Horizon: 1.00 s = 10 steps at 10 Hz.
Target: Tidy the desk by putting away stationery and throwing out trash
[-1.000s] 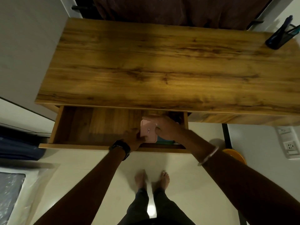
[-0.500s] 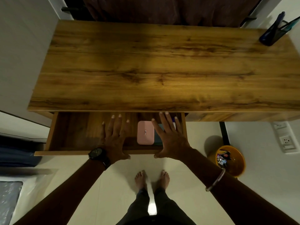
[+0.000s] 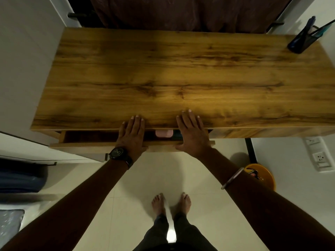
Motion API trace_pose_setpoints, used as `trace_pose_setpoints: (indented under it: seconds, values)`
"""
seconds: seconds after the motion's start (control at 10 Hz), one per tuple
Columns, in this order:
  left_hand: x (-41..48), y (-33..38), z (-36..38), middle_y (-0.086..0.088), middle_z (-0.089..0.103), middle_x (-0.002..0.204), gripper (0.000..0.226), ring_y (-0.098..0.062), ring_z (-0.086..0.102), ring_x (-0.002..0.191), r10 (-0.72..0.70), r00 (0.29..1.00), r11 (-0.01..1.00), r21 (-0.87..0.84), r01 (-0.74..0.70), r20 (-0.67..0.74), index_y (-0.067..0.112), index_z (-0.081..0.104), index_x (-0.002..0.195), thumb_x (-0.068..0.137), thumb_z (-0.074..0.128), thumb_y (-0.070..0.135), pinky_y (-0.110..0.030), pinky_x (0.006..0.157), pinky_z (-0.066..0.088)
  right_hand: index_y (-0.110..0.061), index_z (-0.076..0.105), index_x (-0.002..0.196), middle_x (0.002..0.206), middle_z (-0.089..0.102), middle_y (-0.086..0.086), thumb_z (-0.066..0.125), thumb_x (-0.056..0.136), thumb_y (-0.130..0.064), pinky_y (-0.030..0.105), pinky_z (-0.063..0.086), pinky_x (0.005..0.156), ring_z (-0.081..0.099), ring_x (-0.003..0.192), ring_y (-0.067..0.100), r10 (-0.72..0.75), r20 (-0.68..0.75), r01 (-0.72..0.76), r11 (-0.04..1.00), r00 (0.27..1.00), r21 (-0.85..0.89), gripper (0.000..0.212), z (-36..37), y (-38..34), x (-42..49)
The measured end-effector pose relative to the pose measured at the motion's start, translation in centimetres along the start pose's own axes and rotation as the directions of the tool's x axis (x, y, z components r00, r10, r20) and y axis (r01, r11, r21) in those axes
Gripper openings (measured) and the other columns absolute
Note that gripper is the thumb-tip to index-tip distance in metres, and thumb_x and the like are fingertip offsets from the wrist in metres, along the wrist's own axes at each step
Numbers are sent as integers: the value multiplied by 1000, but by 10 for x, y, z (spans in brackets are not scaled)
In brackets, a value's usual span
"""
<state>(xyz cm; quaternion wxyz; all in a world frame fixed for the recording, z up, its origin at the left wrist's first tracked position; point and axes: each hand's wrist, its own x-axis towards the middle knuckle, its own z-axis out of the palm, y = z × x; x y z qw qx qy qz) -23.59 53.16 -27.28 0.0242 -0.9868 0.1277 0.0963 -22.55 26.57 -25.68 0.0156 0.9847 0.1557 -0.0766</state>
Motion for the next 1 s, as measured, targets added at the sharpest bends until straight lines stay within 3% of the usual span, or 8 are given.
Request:
trace_pose_setpoints:
  seconds: [0.1, 0.3, 0.5, 0.6, 0.8, 1.0]
  values:
    - [15, 2, -11, -17, 19, 167, 97, -38, 20, 153, -3, 1000, 1000, -12, 3, 5, 6, 20, 159, 86, 74, 38, -57, 121, 26, -15, 30, 158, 164, 28, 11, 77, 80, -56, 55, 19, 126, 18, 156, 38, 33, -3, -33, 997, 999, 70, 100, 1, -2, 16]
    - [28, 0, -23, -15, 51, 148, 56, -37, 50, 134, -17, 999, 1000, 14, 18, -47, 10, 51, 138, 86, 71, 17, -53, 104, 46, -22, 49, 142, 142, 49, 6, 76, 87, -31, 54, 42, 111, 45, 136, 35, 122, -105, -113, 990, 987, 88, 62, 1, -7, 27]
    - [29, 0, -26, -15, 58, 139, 47, -37, 57, 124, -13, 999, 999, 35, 15, -46, 11, 58, 127, 83, 72, 13, -52, 93, 53, -23, 49, 142, 141, 51, 5, 70, 89, -30, 55, 44, 108, 46, 135, 34, 125, -123, -111, 987, 984, 113, 57, 3, -9, 25]
    - [27, 1, -32, -14, 56, 141, 43, -36, 56, 126, -14, 1000, 999, 36, 15, -18, 12, 57, 129, 88, 67, 17, -52, 95, 52, -23, 49, 142, 141, 50, 5, 69, 90, -32, 55, 45, 106, 46, 133, 34, 92, -110, -78, 989, 990, 126, 57, -2, -5, 24]
    - [33, 14, -70, -8, 44, 151, 64, -33, 47, 132, -89, 981, 992, -71, 102, 174, 18, 45, 142, 95, 42, 62, -49, 104, 45, -21, 46, 149, 149, 51, 9, 52, 91, -59, 51, 38, 114, 45, 137, 37, 75, -64, -60, 976, 995, 211, 69, -29, 13, 17]
    - [57, 53, -140, -7, 34, 159, 73, -34, 44, 136, -131, 991, 983, -125, 131, 9, 22, 28, 154, 97, 29, 68, -48, 102, 46, -20, 49, 146, 143, 53, 8, 54, 88, -55, 47, 39, 111, 46, 135, 31, 141, -321, -84, 979, 937, 184, 68, -94, 70, 38]
